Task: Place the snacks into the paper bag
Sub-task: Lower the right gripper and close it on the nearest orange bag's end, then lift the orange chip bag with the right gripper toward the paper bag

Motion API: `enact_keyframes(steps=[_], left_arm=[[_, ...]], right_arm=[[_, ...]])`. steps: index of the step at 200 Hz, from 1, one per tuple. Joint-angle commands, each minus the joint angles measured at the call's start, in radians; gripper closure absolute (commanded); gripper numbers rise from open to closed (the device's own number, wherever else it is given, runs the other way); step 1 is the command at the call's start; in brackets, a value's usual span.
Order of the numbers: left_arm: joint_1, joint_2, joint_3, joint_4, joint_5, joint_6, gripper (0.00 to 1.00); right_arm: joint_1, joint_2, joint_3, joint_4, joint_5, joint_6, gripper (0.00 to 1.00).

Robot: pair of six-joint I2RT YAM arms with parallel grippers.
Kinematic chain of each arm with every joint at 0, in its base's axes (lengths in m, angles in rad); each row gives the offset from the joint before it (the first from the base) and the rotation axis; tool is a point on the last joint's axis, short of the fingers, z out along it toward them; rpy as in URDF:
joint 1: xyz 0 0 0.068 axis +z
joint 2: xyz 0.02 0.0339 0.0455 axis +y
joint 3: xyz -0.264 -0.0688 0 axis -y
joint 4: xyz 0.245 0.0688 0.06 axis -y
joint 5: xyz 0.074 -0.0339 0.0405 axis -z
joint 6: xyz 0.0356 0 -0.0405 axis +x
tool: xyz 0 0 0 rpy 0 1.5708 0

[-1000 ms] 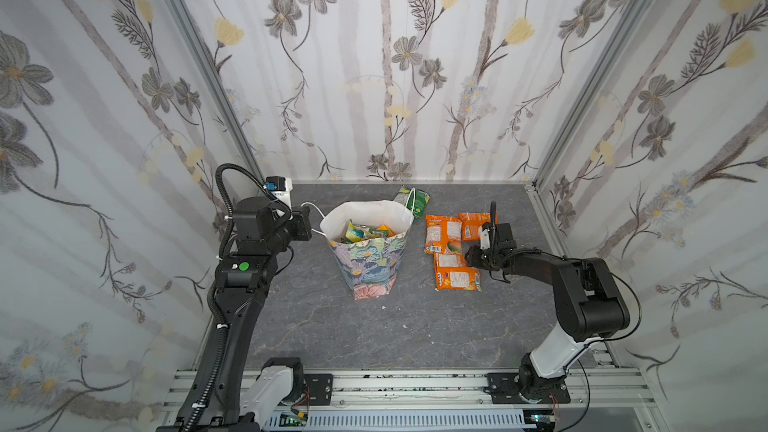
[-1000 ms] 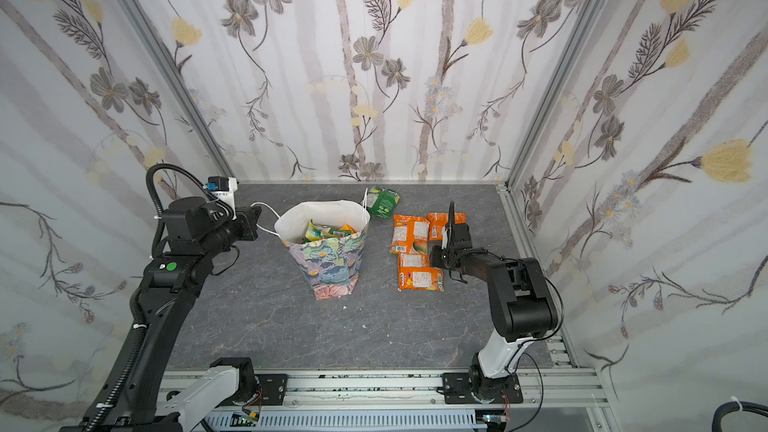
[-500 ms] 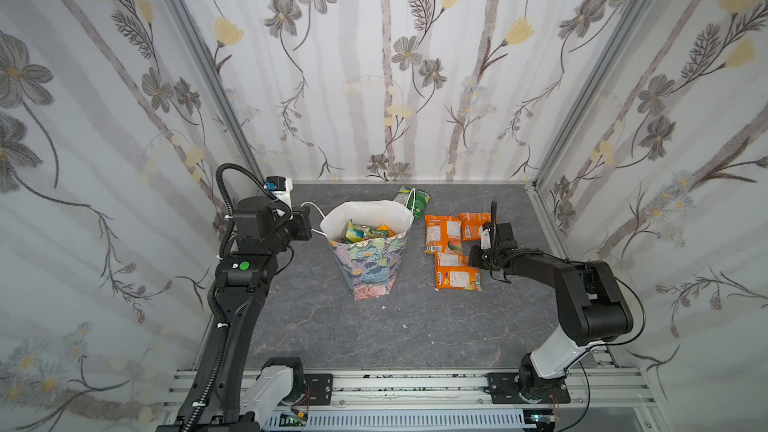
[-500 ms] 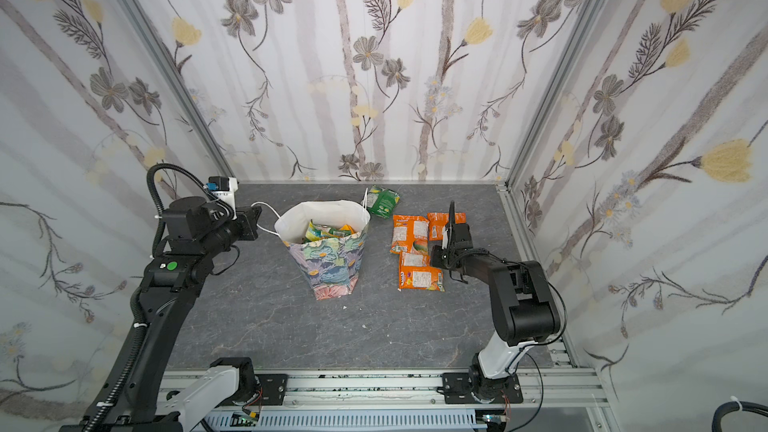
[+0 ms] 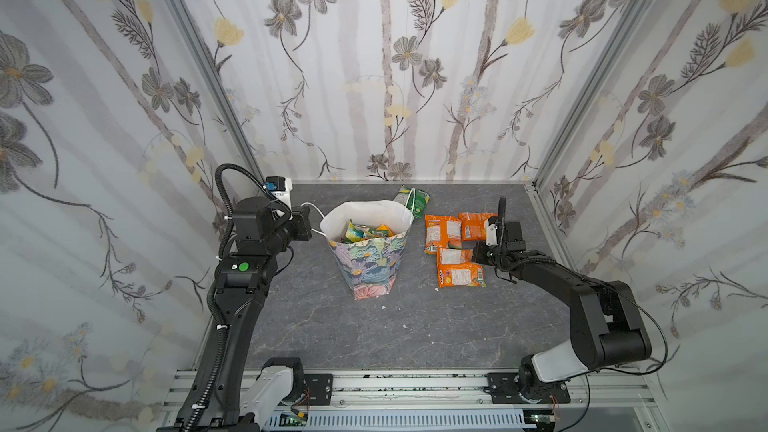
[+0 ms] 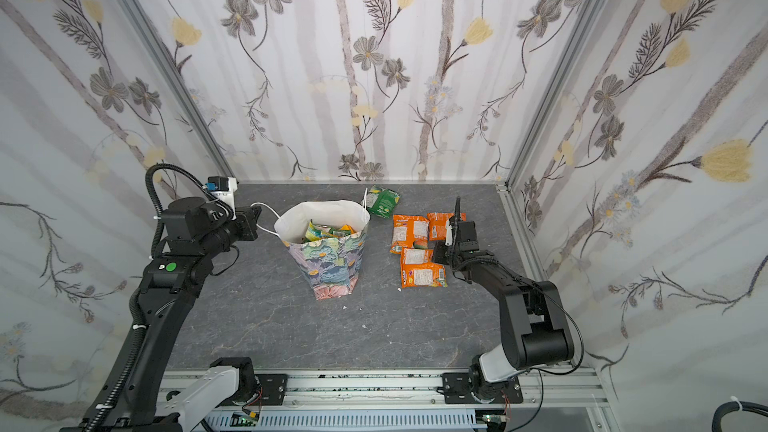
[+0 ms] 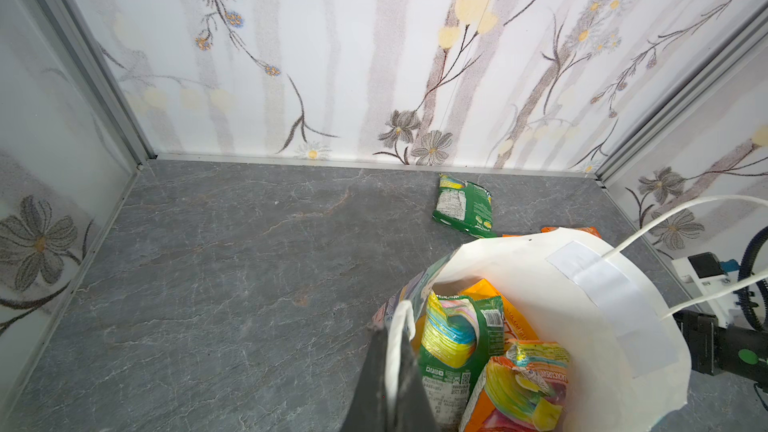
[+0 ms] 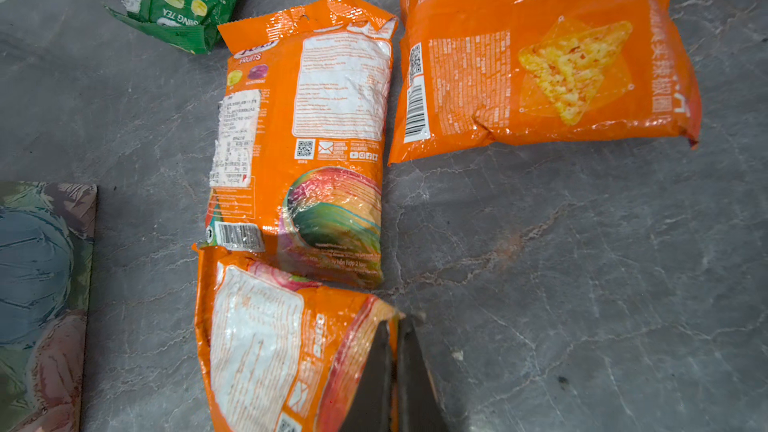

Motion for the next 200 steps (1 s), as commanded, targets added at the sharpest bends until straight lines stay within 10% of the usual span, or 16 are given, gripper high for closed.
enact_keyframes(steps=[1, 200], left_arm=[[0.001, -0.006, 0.003, 0.016, 0.002, 0.006, 1.0], [-0.001, -0.019, -0.004, 0.025, 0.001, 0.006, 1.0]], right_arm=[[0.002, -0.031, -0.007, 0.016, 0.001, -0.007, 1.0], [0.047, -0.303, 0.027, -0.044, -0.032, -0.063, 1.0]])
